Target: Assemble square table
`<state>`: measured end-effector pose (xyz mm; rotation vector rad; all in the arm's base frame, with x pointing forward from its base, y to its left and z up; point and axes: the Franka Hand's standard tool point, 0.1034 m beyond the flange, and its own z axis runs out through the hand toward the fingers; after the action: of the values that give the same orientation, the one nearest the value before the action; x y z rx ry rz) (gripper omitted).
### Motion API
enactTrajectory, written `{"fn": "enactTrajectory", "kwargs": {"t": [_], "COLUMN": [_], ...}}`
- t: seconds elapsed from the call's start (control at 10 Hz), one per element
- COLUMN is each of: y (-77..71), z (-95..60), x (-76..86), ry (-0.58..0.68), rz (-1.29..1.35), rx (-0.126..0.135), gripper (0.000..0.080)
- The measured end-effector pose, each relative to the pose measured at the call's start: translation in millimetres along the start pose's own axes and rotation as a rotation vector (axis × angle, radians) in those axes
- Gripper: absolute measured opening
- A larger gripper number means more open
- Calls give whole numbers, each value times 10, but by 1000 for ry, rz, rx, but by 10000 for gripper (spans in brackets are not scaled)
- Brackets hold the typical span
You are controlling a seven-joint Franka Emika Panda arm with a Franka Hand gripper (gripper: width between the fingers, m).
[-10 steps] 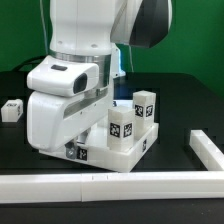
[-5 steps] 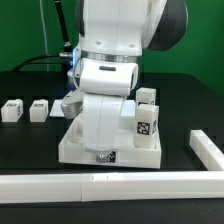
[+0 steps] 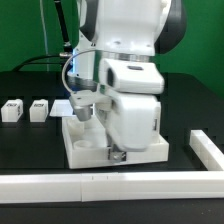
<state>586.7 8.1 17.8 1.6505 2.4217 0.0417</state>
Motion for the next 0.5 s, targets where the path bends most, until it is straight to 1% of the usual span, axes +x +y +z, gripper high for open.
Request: {"fn": "enactTrajectory", "kwargs": {"t": [0.1,0.3,0.4,0.5], "y": [-45,-71,-72,-83], "z": [-48,-29,-20,14], "x": [-110,-125,-78,64], "ry": [-8,-21,-23,-14], "rz": [-58,-131,-212,-308], "rx": [-2,5,-5,-18], "gripper": [68,68,67,67]}}
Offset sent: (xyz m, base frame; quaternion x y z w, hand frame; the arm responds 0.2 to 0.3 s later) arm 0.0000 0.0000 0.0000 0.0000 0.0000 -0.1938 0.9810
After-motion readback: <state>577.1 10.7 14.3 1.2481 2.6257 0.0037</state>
